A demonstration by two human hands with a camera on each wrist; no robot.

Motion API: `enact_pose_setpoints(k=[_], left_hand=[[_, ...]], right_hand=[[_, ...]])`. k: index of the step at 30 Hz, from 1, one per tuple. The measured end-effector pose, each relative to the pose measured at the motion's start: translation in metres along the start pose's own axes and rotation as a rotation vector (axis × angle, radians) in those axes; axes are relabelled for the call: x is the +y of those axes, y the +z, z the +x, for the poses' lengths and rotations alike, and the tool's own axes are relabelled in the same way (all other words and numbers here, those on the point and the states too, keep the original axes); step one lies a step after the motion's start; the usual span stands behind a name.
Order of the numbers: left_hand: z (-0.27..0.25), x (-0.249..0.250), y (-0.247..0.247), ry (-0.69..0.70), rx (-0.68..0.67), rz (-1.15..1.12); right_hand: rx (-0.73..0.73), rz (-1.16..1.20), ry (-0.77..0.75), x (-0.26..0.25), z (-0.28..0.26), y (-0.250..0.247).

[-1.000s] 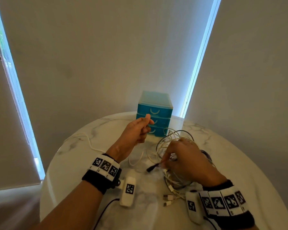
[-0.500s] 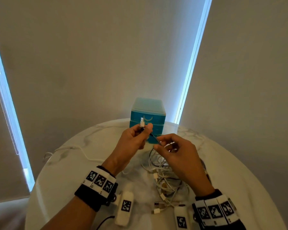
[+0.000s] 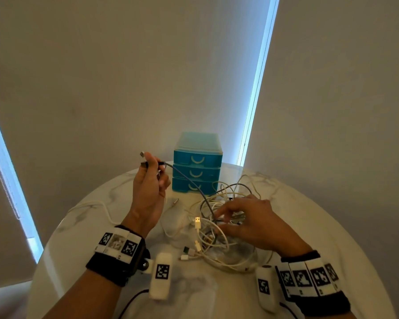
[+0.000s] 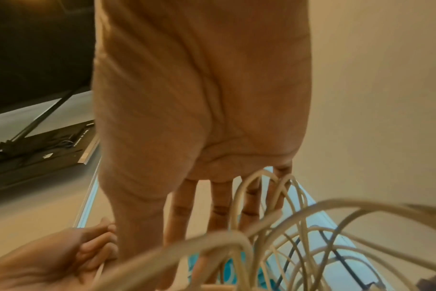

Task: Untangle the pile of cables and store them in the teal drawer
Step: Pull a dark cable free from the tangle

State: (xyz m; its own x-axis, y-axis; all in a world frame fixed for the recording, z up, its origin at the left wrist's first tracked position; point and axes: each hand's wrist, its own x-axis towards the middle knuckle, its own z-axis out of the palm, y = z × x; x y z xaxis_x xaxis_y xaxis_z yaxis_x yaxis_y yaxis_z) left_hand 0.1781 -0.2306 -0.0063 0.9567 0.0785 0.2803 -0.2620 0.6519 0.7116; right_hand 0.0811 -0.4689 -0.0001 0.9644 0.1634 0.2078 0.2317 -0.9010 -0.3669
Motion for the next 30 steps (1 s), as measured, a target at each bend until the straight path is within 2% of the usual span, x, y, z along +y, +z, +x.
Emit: enact_pose_setpoints(k=[4,5,6,9,10,11,15,17,21,22,24,28,30], left_hand=[[-0.003,-0.001,0.005,-0.004,-0.034,0.025],[-0.004,-0.001,0.005,-0.003,-0.030,0.029],[-0.004,0.000,0.005,-0.001,-0.021,0.032],[-0.002,0.000,0.003,0.000,0.008,0.031],[-0.002,0.001,0.002,-0.003,0.018,0.029],[-0.002,0.000,0.002,-0.008,0.028,0.025],[-0.002,0.000,0.001,-0.020,0.037,0.000],[-0.001,0.002,-0.001,-0.017,0.023,-0.003],[0.004,0.006,-0.005,0.011,0.015,-0.049],[0.006,0.007,-0.006,0.016,0.018,-0.056],[0.008,0.008,-0.007,0.017,0.020,-0.072],[0.009,0.011,-0.011,-0.027,-0.067,-0.134],[0.008,0.017,-0.011,-0.068,-0.110,-0.106]], right_hand=[[-0.047,0.059,-0.070,-0.010,-0.002,0.000],[-0.001,0.105,-0.085,-0.011,-0.001,0.001],[0.111,0.169,-0.081,-0.009,0.001,0.001],[0.629,0.410,-0.012,-0.009,0.002,-0.009],[0.720,0.447,0.003,-0.009,0.002,-0.012],[0.711,0.459,0.011,-0.009,0.001,-0.014],[0.250,0.276,0.004,-0.011,0.004,0.005],[0.161,0.210,-0.011,-0.010,0.003,0.008],[-0.139,0.279,-0.081,-0.004,-0.004,-0.001],[-0.169,0.270,-0.081,-0.004,-0.005,-0.002],[-0.079,0.273,-0.088,-0.007,-0.004,-0.003],[0.445,0.542,0.064,-0.007,0.005,-0.007],[0.556,0.558,0.099,-0.009,0.006,-0.006]])
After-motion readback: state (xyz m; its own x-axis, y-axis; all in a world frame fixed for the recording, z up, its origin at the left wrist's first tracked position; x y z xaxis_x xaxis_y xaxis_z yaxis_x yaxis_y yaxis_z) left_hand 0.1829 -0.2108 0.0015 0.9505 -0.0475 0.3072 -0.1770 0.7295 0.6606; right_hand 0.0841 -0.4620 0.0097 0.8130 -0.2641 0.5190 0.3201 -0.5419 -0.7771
